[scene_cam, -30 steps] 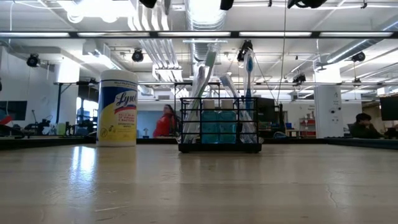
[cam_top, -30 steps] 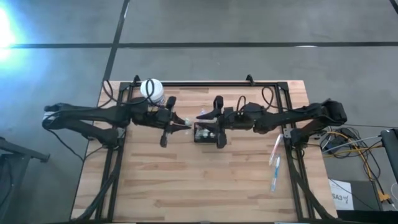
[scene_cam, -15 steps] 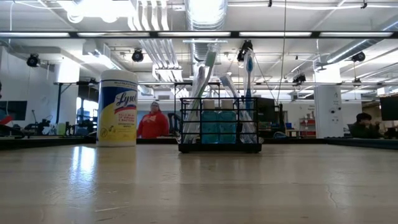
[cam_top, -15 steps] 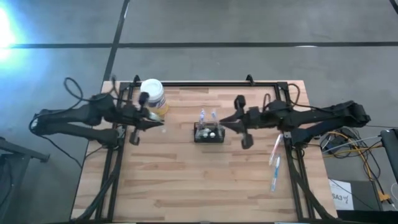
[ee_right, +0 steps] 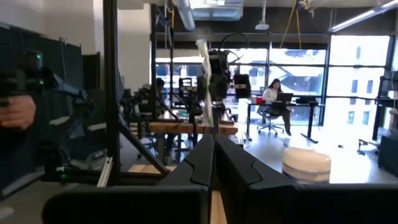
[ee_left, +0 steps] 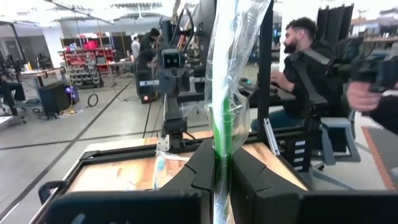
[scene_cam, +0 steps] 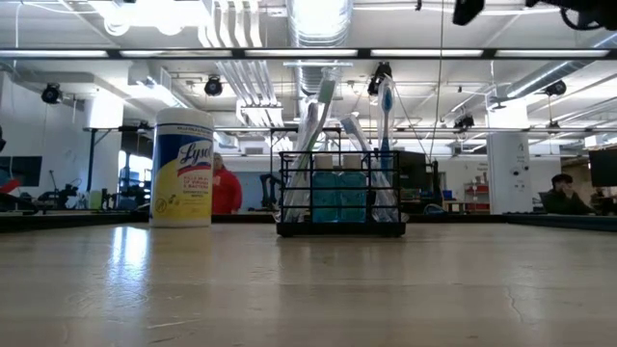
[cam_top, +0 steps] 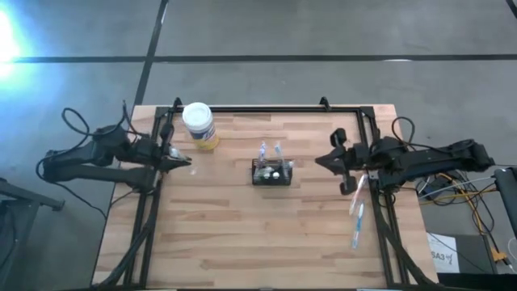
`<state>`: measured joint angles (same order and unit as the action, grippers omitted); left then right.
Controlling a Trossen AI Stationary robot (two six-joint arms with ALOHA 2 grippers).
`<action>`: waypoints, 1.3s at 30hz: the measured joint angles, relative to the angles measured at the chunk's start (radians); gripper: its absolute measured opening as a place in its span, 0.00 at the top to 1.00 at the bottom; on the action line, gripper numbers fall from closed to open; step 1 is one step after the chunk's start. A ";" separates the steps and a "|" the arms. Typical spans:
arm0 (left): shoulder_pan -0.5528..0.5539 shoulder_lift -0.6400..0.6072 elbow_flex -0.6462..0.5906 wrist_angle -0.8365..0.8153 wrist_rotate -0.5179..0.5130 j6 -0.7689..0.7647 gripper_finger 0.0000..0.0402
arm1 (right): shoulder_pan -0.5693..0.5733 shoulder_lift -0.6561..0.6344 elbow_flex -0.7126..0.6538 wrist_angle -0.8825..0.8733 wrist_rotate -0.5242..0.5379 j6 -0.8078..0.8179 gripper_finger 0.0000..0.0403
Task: Pick & Place toothbrushing station
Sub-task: Put the green toothbrush into the wire organizer
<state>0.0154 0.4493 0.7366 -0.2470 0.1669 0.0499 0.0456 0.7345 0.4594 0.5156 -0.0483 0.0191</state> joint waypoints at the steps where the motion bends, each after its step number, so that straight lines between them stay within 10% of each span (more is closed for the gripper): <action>1: 0.000 -0.015 -0.015 0.001 0.000 -0.005 0.95 | 0.000 -0.022 -0.021 -0.001 0.007 0.005 0.97; 30: 0.000 -0.427 -0.341 -0.058 0.034 -0.060 0.94 | -0.001 -0.424 -0.451 0.075 0.164 0.073 0.97; 39: 0.000 -0.438 -0.584 0.278 0.034 -0.090 0.94 | 0.001 -0.422 -0.451 0.066 0.157 0.079 0.97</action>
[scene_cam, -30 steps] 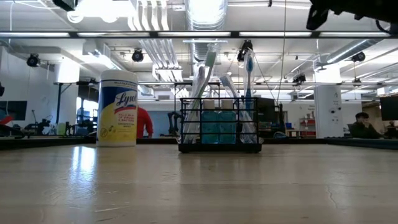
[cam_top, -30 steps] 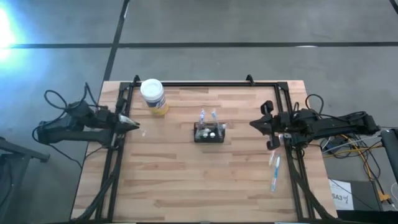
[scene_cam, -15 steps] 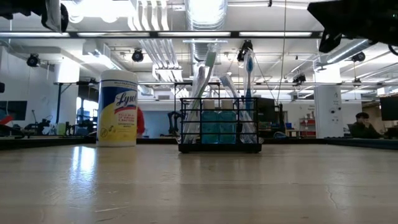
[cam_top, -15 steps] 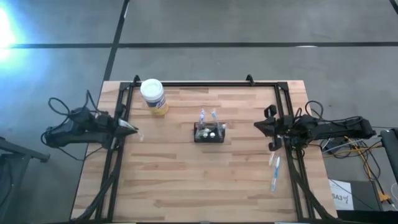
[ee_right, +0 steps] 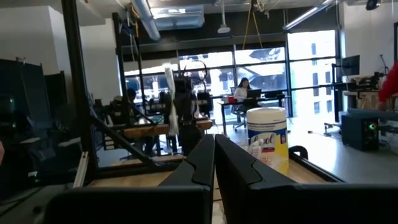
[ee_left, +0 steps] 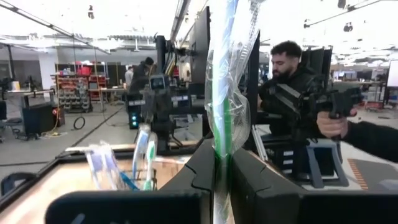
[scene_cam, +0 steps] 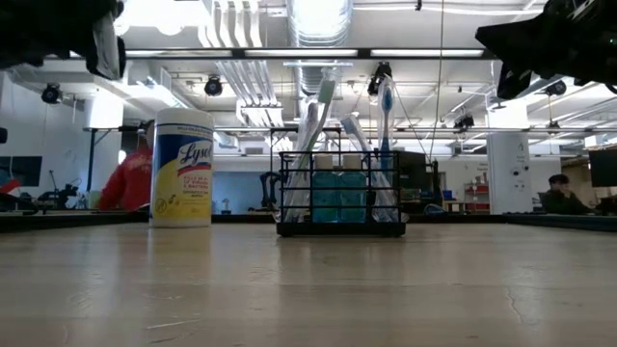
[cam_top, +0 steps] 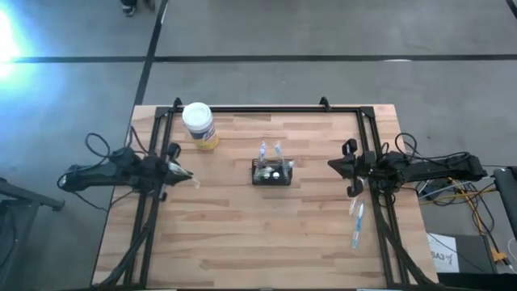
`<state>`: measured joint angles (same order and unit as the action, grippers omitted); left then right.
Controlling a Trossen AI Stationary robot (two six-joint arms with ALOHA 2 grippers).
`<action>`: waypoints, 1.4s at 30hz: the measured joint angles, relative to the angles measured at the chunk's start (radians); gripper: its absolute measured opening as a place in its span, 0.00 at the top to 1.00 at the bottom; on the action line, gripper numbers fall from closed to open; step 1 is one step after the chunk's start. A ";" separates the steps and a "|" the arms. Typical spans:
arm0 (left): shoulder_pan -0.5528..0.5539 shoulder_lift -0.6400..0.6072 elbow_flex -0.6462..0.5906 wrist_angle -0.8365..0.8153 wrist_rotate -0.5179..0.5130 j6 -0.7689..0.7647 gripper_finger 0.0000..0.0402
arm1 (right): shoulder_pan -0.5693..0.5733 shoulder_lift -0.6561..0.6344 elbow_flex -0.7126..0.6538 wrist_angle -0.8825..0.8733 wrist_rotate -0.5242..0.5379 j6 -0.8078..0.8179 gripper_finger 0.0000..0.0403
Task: Pick & Place toothbrushing station
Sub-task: Put the green toothbrush into the wire organizer
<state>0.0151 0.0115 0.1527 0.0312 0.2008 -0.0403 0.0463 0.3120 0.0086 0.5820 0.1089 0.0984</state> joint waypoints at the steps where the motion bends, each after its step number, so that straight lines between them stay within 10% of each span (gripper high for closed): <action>1: 0.000 -0.001 -0.026 0.025 0.000 0.001 0.94 | 0.000 0.000 0.000 0.000 0.000 0.000 0.97; 27: 0.001 0.013 -0.128 0.157 -0.033 -0.018 0.94 | 0.002 0.004 0.000 -0.001 -0.003 -0.008 0.97; 42: 0.000 0.393 0.096 0.397 -0.100 0.056 0.94 | 0.002 0.004 0.000 0.000 -0.003 -0.042 0.97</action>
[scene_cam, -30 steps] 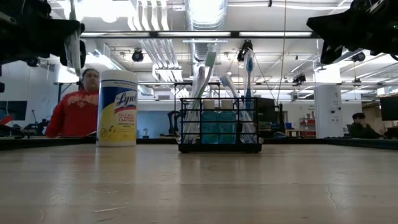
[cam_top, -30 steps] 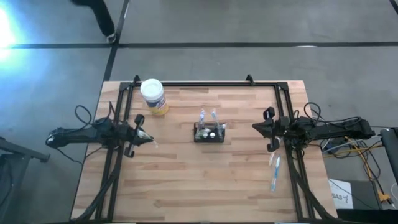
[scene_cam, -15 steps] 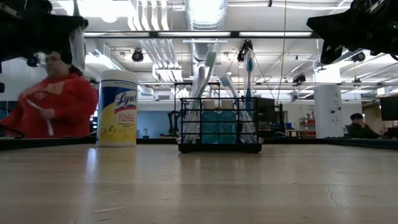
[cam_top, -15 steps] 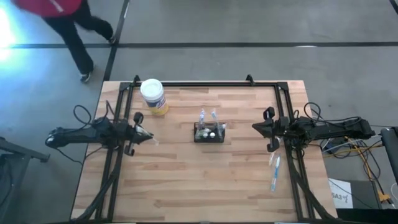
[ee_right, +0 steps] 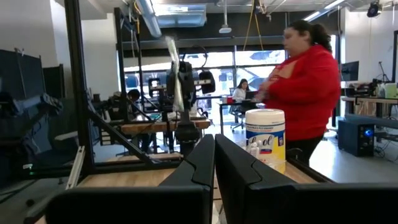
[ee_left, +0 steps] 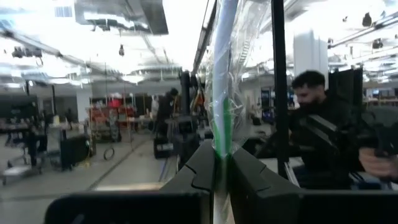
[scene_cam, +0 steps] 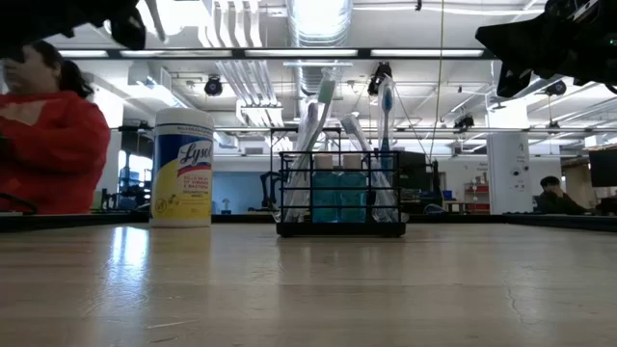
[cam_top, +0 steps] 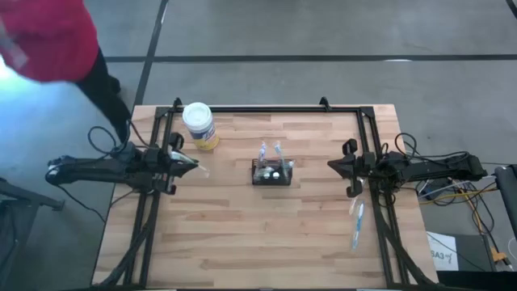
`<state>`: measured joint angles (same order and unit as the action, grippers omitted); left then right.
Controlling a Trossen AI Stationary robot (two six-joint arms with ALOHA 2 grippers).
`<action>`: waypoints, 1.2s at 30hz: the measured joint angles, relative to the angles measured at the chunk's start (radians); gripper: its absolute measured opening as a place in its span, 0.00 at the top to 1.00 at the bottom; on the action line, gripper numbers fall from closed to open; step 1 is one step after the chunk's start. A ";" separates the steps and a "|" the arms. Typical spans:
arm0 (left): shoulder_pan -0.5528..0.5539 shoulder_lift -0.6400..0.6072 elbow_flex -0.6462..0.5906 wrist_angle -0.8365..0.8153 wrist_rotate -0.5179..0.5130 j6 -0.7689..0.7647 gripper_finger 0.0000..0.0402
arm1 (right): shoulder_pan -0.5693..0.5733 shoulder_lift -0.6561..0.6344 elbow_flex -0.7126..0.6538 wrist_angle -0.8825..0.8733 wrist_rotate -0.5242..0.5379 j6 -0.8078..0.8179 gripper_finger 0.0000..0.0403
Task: Pick & Place toothbrushing station
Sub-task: Put the green toothbrush into the wire organizer
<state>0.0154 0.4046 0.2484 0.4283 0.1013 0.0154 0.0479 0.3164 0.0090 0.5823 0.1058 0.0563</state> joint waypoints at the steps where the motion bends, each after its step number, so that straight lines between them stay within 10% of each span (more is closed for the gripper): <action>1: 0.000 0.041 0.010 0.040 -0.005 0.006 0.94 | 0.000 0.000 0.000 0.000 0.000 -0.001 0.97; 18: 0.000 0.651 0.266 0.209 -0.040 0.060 0.94 | 0.000 0.000 0.000 -0.002 0.000 0.004 0.97; 36: 0.004 1.008 0.257 0.637 -0.086 0.061 0.94 | 0.000 0.002 0.000 -0.010 0.001 0.012 0.97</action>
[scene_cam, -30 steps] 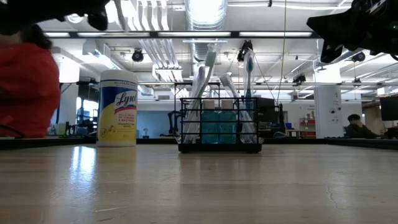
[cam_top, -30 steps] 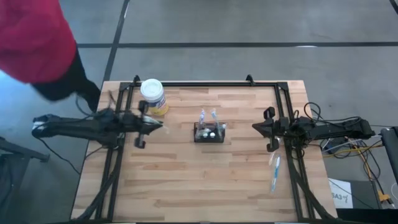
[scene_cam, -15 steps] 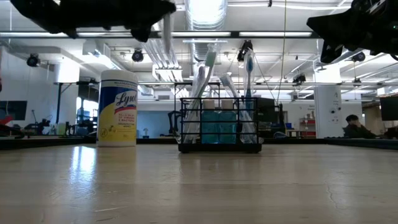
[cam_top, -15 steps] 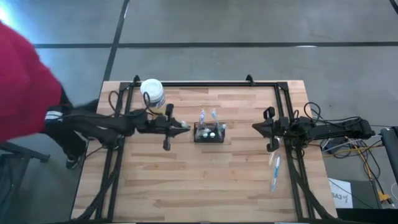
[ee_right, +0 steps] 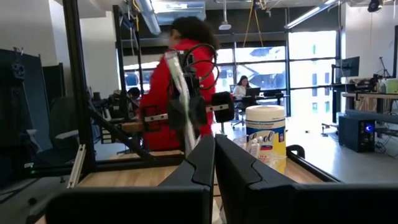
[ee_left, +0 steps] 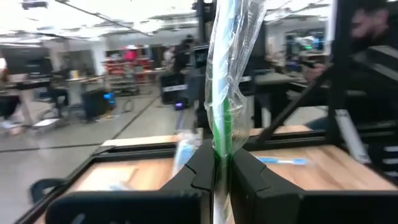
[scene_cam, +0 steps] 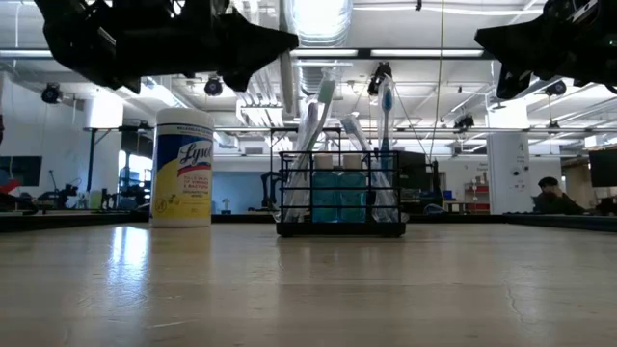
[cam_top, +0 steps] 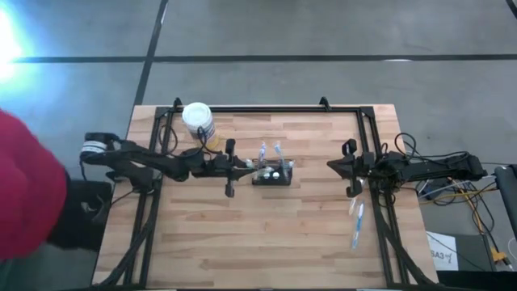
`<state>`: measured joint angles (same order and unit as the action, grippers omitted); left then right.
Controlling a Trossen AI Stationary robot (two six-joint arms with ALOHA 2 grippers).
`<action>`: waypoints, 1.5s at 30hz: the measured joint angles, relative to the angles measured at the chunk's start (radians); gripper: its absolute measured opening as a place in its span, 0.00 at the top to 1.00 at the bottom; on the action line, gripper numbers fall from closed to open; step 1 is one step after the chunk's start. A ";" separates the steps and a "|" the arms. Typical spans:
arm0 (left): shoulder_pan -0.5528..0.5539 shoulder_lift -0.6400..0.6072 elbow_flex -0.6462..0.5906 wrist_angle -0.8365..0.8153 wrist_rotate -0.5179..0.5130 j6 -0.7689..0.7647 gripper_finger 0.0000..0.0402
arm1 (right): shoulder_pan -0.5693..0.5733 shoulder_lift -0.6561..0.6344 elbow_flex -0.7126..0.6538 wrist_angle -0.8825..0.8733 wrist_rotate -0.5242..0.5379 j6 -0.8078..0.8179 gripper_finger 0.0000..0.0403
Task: Pick & Place toothbrushing station
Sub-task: Put the green toothbrush into the wire organizer
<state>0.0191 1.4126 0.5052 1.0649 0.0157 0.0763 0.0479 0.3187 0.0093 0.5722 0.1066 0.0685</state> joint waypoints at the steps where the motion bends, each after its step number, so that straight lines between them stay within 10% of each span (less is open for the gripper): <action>1: 0.000 0.012 -0.001 0.008 -0.023 0.001 0.94 | 0.000 0.001 0.000 0.000 0.000 0.000 0.97; 35: 0.016 0.383 -0.002 0.216 -0.149 -0.027 0.94 | 0.000 0.011 0.000 -0.017 0.000 0.011 0.97; 45: 0.016 0.325 -0.002 0.175 -0.146 -0.059 0.80 | 0.000 0.011 0.000 -0.017 0.000 0.011 0.97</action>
<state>0.0353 1.7377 0.5030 1.2397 -0.1303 0.0174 0.0477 0.3294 0.0093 0.5549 0.1066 0.0792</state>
